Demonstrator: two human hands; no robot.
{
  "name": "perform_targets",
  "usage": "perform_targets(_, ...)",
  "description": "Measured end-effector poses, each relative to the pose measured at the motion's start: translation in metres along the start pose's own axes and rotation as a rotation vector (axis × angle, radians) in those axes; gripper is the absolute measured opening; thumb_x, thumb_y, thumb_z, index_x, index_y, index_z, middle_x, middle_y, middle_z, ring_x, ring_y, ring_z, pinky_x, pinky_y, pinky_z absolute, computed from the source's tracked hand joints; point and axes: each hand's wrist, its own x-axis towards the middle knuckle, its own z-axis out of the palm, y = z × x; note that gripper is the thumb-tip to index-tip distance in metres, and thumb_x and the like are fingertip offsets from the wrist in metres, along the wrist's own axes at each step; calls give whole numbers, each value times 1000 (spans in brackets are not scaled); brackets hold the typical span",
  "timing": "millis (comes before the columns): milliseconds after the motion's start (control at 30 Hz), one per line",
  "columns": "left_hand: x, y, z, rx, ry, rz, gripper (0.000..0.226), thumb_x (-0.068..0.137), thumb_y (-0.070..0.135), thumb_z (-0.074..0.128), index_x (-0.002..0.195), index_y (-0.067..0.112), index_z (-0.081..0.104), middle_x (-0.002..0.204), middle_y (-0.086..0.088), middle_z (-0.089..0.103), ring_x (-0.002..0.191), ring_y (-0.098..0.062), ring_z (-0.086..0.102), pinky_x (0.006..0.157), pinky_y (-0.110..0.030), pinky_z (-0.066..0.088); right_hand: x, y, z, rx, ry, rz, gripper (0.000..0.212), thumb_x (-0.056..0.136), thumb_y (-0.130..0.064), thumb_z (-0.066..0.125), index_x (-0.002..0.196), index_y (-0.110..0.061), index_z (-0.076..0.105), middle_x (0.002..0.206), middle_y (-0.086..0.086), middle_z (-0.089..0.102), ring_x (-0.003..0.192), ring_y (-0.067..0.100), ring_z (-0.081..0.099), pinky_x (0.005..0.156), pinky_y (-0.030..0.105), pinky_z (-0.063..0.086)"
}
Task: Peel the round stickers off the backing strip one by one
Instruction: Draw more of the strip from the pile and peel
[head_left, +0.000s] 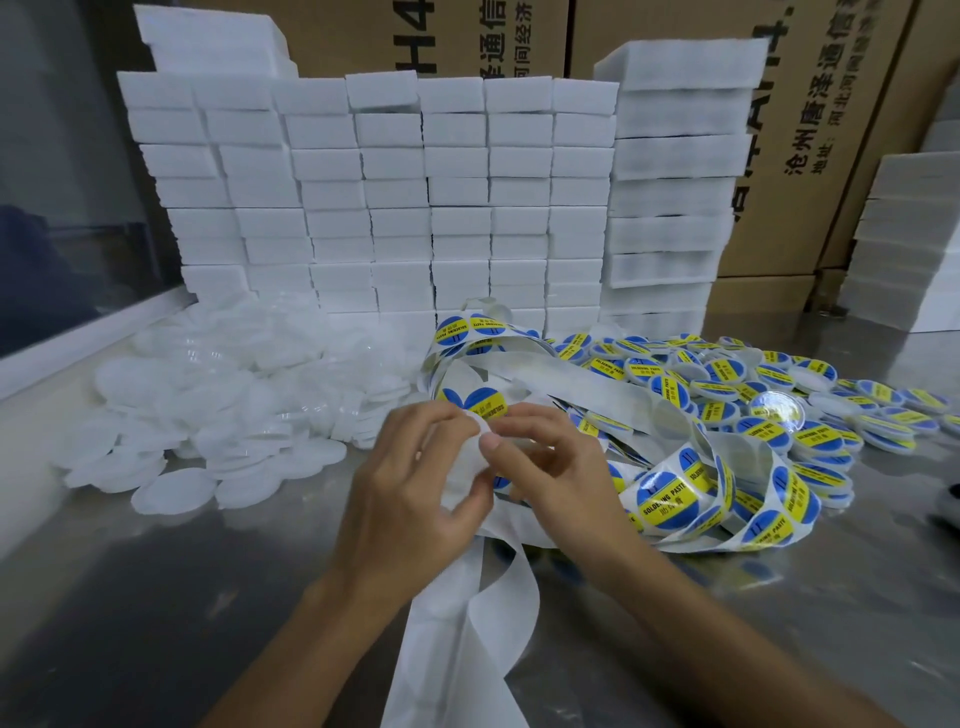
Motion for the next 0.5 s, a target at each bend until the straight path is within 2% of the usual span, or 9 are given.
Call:
perform_targets(100, -1, 5, 2, -57, -7, 36, 34, 75, 10, 71, 105, 13, 58, 105, -9, 62, 98, -24, 59, 86, -30, 50, 0, 4, 2, -22, -32, 10, 7, 87, -17, 72, 85, -11, 75, 119, -1, 58, 83, 17, 69, 75, 33, 55)
perform_targets(133, -1, 5, 3, -75, -6, 22, 36, 74, 10, 73, 106, 14, 57, 106, -9, 62, 99, -24, 60, 85, -30, 51, 1, 4, 1, -12, -32, 9, 9, 88, -15, 71, 81, -12, 75, 118, 0, 58, 81, 16, 68, 74, 33, 55)
perform_targets(200, 0, 5, 3, -134, -9, -58, 41, 73, 11, 79, 108, 13, 58, 110, -6, 60, 103, -19, 60, 86, -26, 51, 2, 2, 0, 22, -27, 5, 17, 89, -13, 69, 73, -16, 73, 116, -1, 58, 71, 9, 64, 65, 24, 50)
perform_targets(233, 1, 5, 3, -202, -9, -149, 43, 72, 12, 81, 109, 13, 59, 111, -4, 60, 104, -16, 60, 84, -23, 51, 2, 1, -1, 35, -23, 6, 19, 90, -12, 69, 71, -17, 72, 115, -1, 59, 68, 6, 62, 61, 20, 49)
perform_targets(300, 2, 10, 3, -490, -9, -483, 41, 75, 10, 81, 109, 19, 60, 109, 1, 66, 99, -13, 66, 77, -21, 54, 3, -1, -3, 34, -16, 9, 19, 91, -12, 67, 73, -14, 72, 116, 0, 59, 67, 4, 62, 57, 16, 47)
perform_targets(367, 6, 12, 2, -876, -31, -860, 36, 82, 1, 73, 109, 21, 61, 98, -4, 74, 87, -21, 73, 69, -23, 57, 4, -2, -5, 21, -5, 11, 16, 91, -13, 66, 78, -7, 73, 119, 2, 59, 70, 3, 62, 56, 17, 47)
perform_targets(400, 7, 10, 2, -996, -32, -983, 32, 85, -2, 69, 109, 17, 62, 94, -8, 76, 83, -24, 74, 66, -24, 57, 5, -2, -6, 7, 0, 9, 15, 91, -13, 66, 82, -3, 73, 120, 3, 59, 71, 3, 62, 57, 17, 46)
perform_targets(500, 9, 4, 2, -1118, -44, -1128, 22, 86, -3, 65, 107, 4, 64, 93, -16, 75, 83, -28, 74, 66, -26, 58, 5, -3, -8, -30, 16, 10, 16, 90, -14, 67, 91, -1, 75, 119, 2, 60, 73, 7, 62, 61, 19, 48)
